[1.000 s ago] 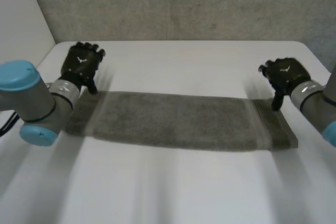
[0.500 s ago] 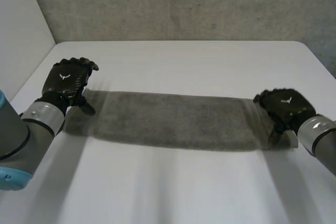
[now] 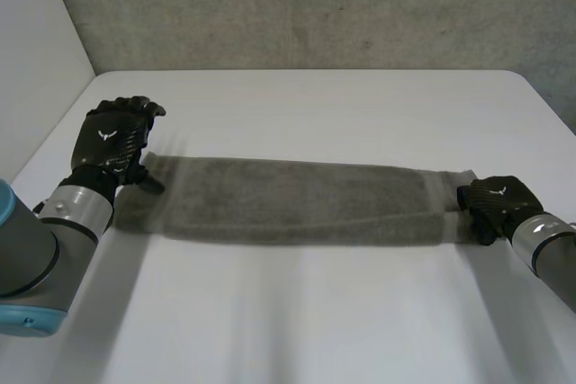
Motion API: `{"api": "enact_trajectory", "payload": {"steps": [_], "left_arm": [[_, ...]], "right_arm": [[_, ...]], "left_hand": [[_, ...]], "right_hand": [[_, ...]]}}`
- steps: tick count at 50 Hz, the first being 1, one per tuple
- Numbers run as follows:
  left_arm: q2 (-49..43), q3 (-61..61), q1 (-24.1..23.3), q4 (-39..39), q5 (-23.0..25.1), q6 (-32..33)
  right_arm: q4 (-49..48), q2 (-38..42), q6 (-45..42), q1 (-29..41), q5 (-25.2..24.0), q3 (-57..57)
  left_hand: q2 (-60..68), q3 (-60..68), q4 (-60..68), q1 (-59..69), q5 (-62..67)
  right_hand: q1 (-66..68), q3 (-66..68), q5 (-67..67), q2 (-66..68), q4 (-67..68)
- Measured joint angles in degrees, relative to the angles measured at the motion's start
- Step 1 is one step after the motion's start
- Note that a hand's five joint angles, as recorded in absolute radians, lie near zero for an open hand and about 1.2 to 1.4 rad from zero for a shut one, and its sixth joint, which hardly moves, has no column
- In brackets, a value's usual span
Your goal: Fold the towel.
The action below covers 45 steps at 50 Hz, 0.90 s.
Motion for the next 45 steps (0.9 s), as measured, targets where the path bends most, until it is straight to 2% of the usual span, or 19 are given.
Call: {"api": "enact_trajectory", "payload": {"steps": [8, 15, 20, 24, 28, 32, 33, 36, 37, 38, 40, 43, 45], "left_arm": [[0.1, -0.4, -0.1, 0.9, 0.0, 0.1], [0.2, -0.4, 0.1, 0.8, -0.1, 0.1], [0.3, -0.5, 0.3, 0.7, -0.1, 0.1], [0.3, -0.6, 0.4, 0.7, -0.1, 0.1], [0.3, -0.7, 0.5, 0.7, -0.1, 0.1], [0.3, -1.0, 0.6, 0.8, 0.0, 0.1], [0.3, -1.1, 0.6, 0.8, 0.0, 0.1], [0.3, -1.2, 0.5, 0.9, 0.1, 0.2], [0.3, -1.2, 0.5, 0.9, 0.1, 0.2], [0.3, -1.3, 0.5, 0.9, 0.1, 0.2], [0.3, -1.3, 0.4, 1.0, 0.1, 0.2], [0.3, -1.4, 0.3, 1.1, 0.0, 0.3], [0.3, -1.4, 0.3, 1.1, 0.0, 0.3]], "right_arm": [[0.5, -0.1, -6.9, -5.0, 0.6, -1.7], [1.4, -1.1, -14.4, -13.0, 1.2, -8.6], [4.3, -2.7, -14.5, -13.0, 1.3, -15.8], [7.9, -4.9, -10.9, -7.9, 1.3, -22.0], [10.1, -5.2, -6.7, 1.9, 1.4, -26.0], [10.8, -1.5, -4.1, 18.0, 2.2, -28.9], [10.8, -0.8, -3.9, 19.8, 2.4, -29.3], [10.4, 4.8, -3.7, 31.3, 4.2, -31.6], [10.3, 5.8, -3.7, 32.8, 4.6, -32.0], [9.8, 8.3, -3.8, 36.5, 5.6, -33.0], [8.9, 11.3, -4.0, 40.0, 6.8, -34.1], [6.9, 16.0, -4.9, 44.0, 9.8, -35.3], [6.0, 17.2, -5.5, 44.7, 11.5, -35.5]], "left_hand": [[0.0, 0.0, 0.0, 0.0, 0.0], [0.0, 0.0, 0.0, -0.2, 0.0], [0.0, 0.0, 0.0, -0.2, 0.0], [0.0, 0.0, 0.0, -0.2, 0.0], [0.0, 0.0, 0.0, -0.2, 0.0], [0.0, 0.0, 0.0, -0.2, 0.0], [0.0, 0.0, 0.0, -0.2, 0.0], [0.0, 0.0, -0.1, -0.2, 0.0], [0.0, 0.0, 0.0, -0.2, 0.0], [0.0, 0.0, 0.0, -0.3, 0.0], [0.0, 0.0, 0.0, -0.3, 0.0], [0.0, 0.0, -0.1, -0.3, 0.0], [0.0, 0.0, 0.0, -0.3, 0.0]], "right_hand": [[0.0, 0.0, 0.1, 0.0, 0.1], [0.1, 0.1, 0.1, 0.0, 0.1], [0.2, 0.1, 0.1, 0.0, 0.1], [0.3, 0.3, 0.1, 0.0, 0.1], [0.4, 1.3, 0.2, 0.0, 0.1], [0.5, 1.6, 0.2, 0.0, 0.3], [0.5, 1.6, 0.2, 0.0, 0.3], [0.5, 1.6, 0.2, 0.0, 0.3], [0.5, 1.6, 0.2, 0.0, 0.3], [-4.0, -1.6, -3.4, -4.3, -3.1], [-19.6, -18.0, -20.4, -20.1, -19.6], [-50.9, -49.1, -52.6, -52.2, -50.7], [-58.6, -57.0, -61.3, -59.4, -58.8]]}}
